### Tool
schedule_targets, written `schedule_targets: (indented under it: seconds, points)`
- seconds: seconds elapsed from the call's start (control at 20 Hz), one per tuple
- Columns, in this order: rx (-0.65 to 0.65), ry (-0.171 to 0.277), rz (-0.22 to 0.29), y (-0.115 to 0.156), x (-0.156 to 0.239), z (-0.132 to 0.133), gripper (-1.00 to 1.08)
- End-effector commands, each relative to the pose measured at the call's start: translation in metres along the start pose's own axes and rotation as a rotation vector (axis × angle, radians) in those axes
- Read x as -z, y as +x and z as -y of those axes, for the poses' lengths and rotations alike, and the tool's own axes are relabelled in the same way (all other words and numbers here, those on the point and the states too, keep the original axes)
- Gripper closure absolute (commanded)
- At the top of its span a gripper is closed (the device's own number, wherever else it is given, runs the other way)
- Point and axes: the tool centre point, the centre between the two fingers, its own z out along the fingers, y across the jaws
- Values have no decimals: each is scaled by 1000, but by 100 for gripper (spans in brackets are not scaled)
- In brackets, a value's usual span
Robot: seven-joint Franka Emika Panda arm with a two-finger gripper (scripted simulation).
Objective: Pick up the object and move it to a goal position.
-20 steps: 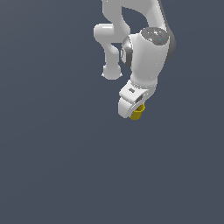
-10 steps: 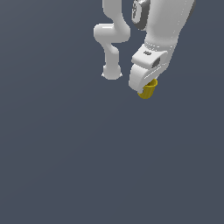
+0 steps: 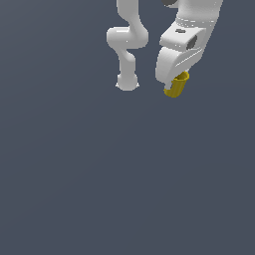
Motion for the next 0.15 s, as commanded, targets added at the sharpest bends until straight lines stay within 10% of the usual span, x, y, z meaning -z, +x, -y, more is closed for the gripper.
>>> schedule_targets:
  seconds: [0.0, 0.1]
  points:
    - [-1, 0, 0, 0, 5, 2, 108]
    - [-1, 0, 0, 0, 7, 2, 108]
